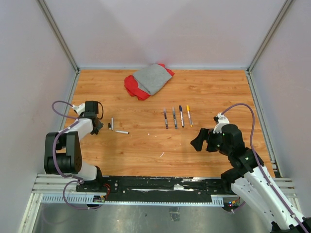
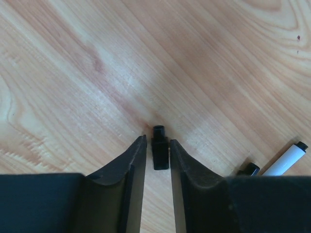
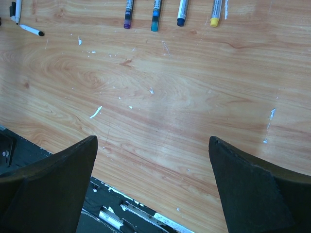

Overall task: Insert the pens into the pen caps
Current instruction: Pick up the pen cap from the center of the board, then place the pen cap at the center of the board.

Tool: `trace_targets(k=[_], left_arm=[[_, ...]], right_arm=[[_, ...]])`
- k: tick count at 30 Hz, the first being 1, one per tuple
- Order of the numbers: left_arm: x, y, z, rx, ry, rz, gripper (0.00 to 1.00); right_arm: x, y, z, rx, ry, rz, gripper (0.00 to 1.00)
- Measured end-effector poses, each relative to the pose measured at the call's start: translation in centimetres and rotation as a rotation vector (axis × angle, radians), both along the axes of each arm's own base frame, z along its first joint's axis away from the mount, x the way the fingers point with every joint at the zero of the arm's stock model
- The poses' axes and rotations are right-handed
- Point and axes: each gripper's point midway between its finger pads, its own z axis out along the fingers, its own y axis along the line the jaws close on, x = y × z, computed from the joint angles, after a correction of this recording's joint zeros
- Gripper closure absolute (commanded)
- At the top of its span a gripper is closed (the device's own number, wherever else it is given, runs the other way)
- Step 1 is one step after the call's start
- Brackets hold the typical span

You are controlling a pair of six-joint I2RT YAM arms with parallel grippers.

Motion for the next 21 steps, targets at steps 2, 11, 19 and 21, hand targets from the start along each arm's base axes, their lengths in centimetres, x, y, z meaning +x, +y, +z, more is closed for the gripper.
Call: trace_targets(k=[2,11,19,21], left_arm=[[0.2,0.1,0.0,0.004,-0.007,0.002,0.83],[0.5,-0.2,0.2,-0.016,-0.031,-0.015,0.90],[1.0,-10.2,3.8,-0.072,-0.146,-0.314,0.90],[0.6,-15.1,4.8,-0.101,-0.179,-0.446,0.90]], right_arm=[[0.0,0.0,0.0,0.000,0.000,0.000,0.03],[0.0,0.0,0.2,0.004,-0.011,0.000,0.03],[-0.1,-0.1,0.1,0.002,-0.006,-0.001,0.03],[-0.2,-0.1,0.1,0.001,-0.004,-0.001,0.03]])
